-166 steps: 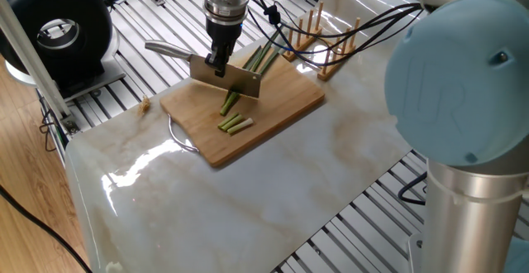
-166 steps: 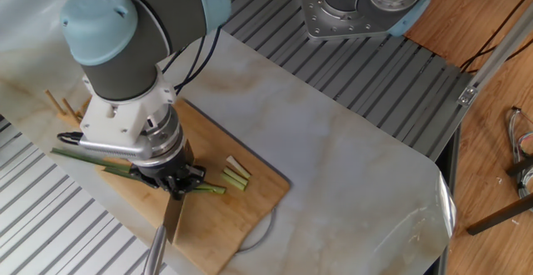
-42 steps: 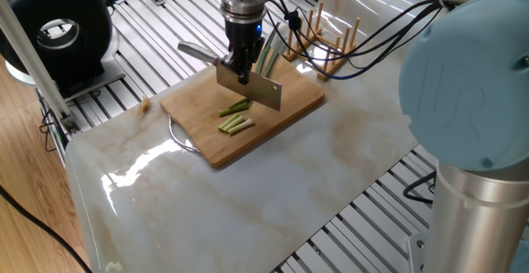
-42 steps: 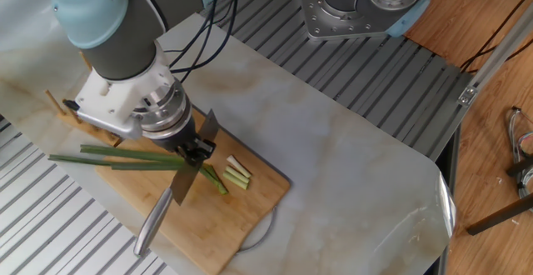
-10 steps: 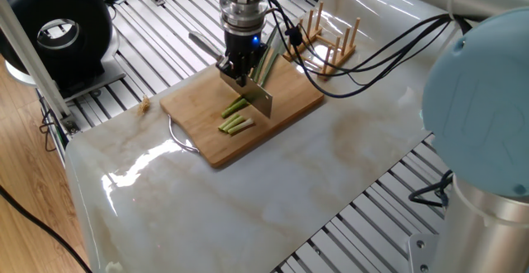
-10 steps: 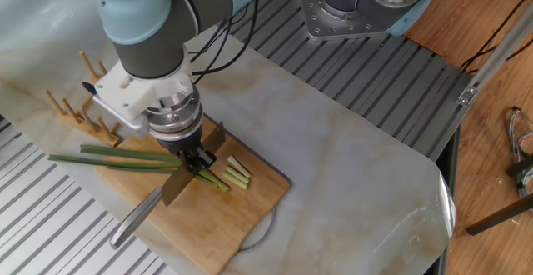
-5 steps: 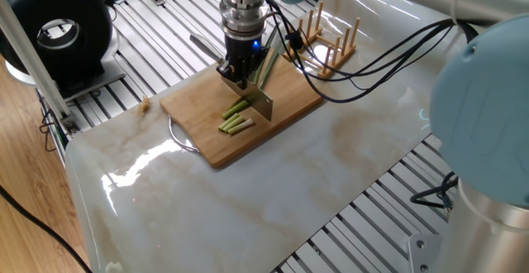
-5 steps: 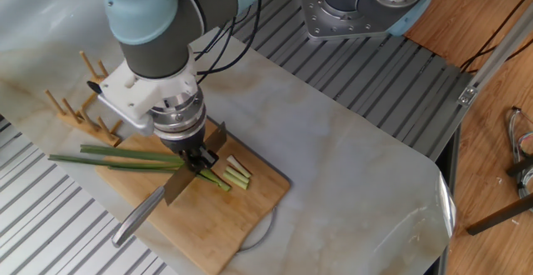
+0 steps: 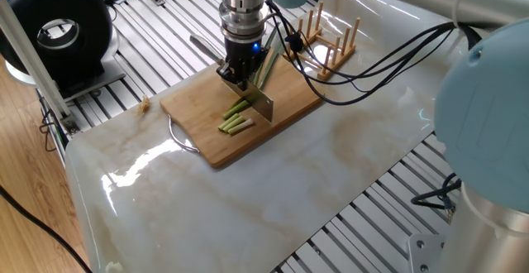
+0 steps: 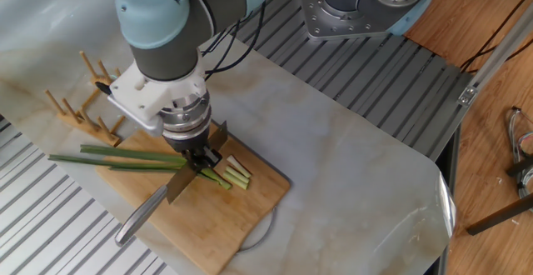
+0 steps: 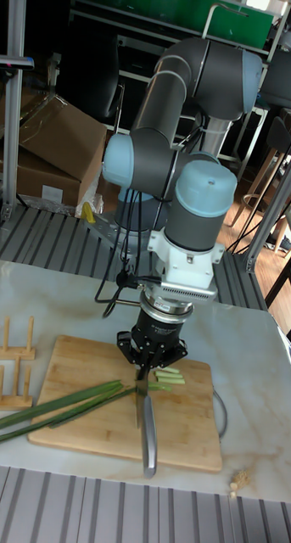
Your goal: Chop the green garlic
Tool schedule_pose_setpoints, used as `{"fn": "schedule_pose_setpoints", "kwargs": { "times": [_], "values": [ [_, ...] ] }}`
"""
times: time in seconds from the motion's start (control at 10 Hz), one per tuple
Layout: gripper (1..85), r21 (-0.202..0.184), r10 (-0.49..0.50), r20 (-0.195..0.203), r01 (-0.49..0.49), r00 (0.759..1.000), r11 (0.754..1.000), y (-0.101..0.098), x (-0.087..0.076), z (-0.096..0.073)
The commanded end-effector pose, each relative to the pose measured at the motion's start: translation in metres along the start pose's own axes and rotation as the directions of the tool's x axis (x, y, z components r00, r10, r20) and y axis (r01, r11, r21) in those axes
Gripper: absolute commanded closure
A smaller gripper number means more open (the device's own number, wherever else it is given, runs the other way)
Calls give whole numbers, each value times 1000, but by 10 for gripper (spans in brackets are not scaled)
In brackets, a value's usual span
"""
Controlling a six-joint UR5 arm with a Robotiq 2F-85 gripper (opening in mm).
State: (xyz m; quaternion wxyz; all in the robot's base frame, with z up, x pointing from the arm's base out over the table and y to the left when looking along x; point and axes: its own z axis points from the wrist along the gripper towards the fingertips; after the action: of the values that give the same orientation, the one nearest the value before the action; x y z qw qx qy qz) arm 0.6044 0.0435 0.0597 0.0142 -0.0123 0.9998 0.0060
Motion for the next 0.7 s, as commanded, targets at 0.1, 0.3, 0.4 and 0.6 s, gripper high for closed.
{"fn": "schedule_pose_setpoints", "kwargs": {
  "times": [0.1,0.3,0.4,0.6],
  "values": [
    [843,-59,-22,61,26,998,998,15,-11,-9],
    [843,-54,-27,57,30,998,998,18,-12,-3],
    [843,-44,-30,56,32,998,999,17,-13,2],
    [843,-39,-39,73,41,997,998,16,-23,15]
  ]
}}
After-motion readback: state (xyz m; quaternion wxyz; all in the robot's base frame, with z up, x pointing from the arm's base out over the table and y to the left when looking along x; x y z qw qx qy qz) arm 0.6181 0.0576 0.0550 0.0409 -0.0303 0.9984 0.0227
